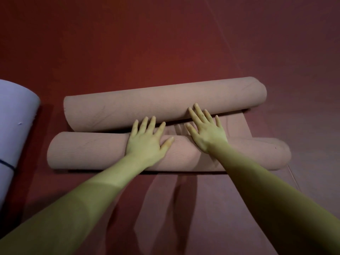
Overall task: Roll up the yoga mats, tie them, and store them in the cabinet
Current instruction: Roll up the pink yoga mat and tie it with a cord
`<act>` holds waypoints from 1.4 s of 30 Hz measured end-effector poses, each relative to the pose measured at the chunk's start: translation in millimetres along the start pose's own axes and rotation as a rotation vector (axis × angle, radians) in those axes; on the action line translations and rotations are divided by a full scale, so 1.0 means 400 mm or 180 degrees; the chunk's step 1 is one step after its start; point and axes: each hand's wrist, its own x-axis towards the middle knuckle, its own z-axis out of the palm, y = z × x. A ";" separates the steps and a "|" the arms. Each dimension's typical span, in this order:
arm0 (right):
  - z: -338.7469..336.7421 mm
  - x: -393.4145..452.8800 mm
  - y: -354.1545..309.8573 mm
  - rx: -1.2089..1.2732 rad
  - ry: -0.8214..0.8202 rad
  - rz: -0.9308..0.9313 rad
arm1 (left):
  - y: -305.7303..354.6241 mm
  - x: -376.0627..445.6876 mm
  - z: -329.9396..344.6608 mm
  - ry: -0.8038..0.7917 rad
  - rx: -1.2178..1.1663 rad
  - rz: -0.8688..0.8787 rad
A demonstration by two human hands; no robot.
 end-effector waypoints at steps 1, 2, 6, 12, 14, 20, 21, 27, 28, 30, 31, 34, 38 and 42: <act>-0.004 0.007 -0.001 0.0026 0.0109 0.0015 | -0.004 0.014 -0.001 -0.0034 -0.0019 -0.0009; -0.009 0.012 -0.002 0.0059 0.0218 0.0053 | -0.008 0.029 -0.003 -0.0064 -0.0068 -0.0034; -0.010 -0.034 -0.024 0.0021 0.0498 0.0176 | -0.020 0.085 -0.011 -0.0066 -0.0135 -0.0169; 0.024 -0.092 -0.060 -0.0303 0.0099 0.0227 | -0.009 0.088 -0.011 0.0274 -0.0199 -0.0282; 0.017 -0.067 -0.051 -0.0305 0.0074 0.0251 | -0.002 0.071 -0.009 0.0346 -0.0237 -0.0191; 0.009 -0.012 -0.045 -0.0305 -0.0016 0.0250 | -0.005 -0.004 0.038 0.0773 -0.0189 0.0267; 0.011 -0.014 -0.045 -0.0320 0.0039 0.0248 | -0.010 -0.006 0.042 0.0791 -0.0170 0.0322; 0.045 -0.097 -0.044 -0.0447 0.0847 -0.0365 | -0.030 0.027 0.001 0.0297 -0.0172 0.0494; 0.048 -0.105 -0.040 -0.0502 0.0778 -0.0436 | -0.036 0.027 -0.002 0.0301 -0.0197 0.0565; 0.044 -0.105 -0.023 -0.0593 0.0620 -0.0597 | -0.063 0.027 -0.008 0.0177 -0.0137 0.0830; 0.035 -0.100 -0.013 -0.0627 0.0495 -0.0662 | -0.080 0.030 -0.014 -0.0011 -0.0018 0.0961; 0.001 -0.071 0.009 -0.0696 0.0068 -0.0769 | -0.113 0.045 -0.026 -0.0334 0.0436 0.1025; -0.008 -0.064 0.005 -0.0843 -0.0045 -0.0749 | -0.094 0.047 -0.009 -0.0154 0.0550 0.0954; 0.006 -0.081 -0.002 -0.0658 0.0450 -0.0914 | -0.088 0.021 0.004 0.0153 0.0418 0.0990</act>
